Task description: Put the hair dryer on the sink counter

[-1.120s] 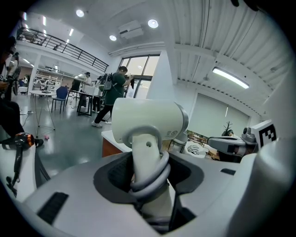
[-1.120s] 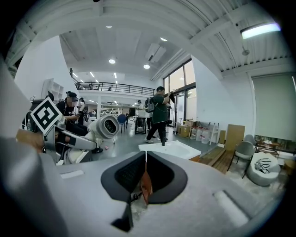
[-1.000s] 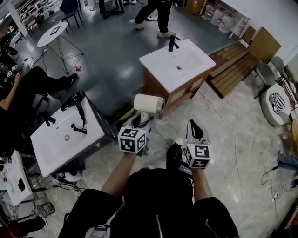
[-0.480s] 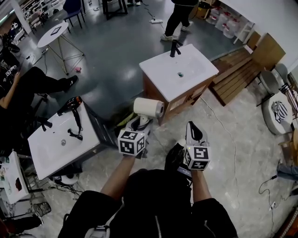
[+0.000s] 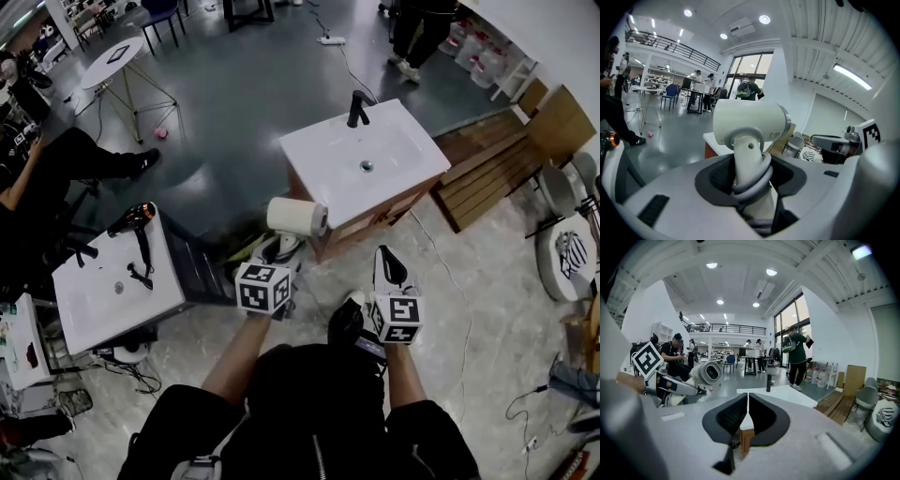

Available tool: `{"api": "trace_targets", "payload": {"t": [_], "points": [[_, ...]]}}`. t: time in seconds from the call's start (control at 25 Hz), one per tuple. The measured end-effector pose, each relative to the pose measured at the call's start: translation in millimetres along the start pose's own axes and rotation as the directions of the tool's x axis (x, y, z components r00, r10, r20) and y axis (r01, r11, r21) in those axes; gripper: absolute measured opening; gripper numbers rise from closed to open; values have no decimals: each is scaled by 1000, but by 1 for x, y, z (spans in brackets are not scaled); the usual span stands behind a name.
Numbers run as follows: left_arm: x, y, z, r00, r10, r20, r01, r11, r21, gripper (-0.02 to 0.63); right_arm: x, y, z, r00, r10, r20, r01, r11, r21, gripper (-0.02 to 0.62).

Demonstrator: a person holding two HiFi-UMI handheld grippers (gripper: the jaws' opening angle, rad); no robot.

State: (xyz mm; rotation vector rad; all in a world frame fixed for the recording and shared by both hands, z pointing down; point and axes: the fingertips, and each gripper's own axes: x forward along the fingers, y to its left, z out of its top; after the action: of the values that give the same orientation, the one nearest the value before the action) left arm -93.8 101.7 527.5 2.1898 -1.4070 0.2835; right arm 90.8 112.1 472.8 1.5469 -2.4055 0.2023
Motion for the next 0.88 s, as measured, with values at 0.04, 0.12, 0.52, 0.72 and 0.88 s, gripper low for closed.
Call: {"api": "trace_targets", "payload": {"t": [0.04, 0.12, 0.52, 0.72, 0.88], "points": [[8, 0, 3, 1000, 12, -2, -12, 1000, -9, 195, 8, -7, 2, 1000, 15, -4, -15, 1000, -1, 6], [22, 1, 11, 999, 39, -6, -39, 999, -26, 195, 26, -20, 7, 999, 47, -12, -47, 999, -5, 6], [87, 0, 43, 989, 144, -24, -146, 986, -87, 195, 94, -66, 29, 977, 209, -27, -210, 977, -33, 6], [116, -2, 55, 980, 196, -20, -197, 972, -125, 195, 118, -90, 37, 963, 268, -23, -269, 962, -52, 6], [140, -2, 61, 971, 240, -20, -240, 959, -150, 195, 134, -102, 41, 944, 328, -32, -330, 940, -85, 6]]}}
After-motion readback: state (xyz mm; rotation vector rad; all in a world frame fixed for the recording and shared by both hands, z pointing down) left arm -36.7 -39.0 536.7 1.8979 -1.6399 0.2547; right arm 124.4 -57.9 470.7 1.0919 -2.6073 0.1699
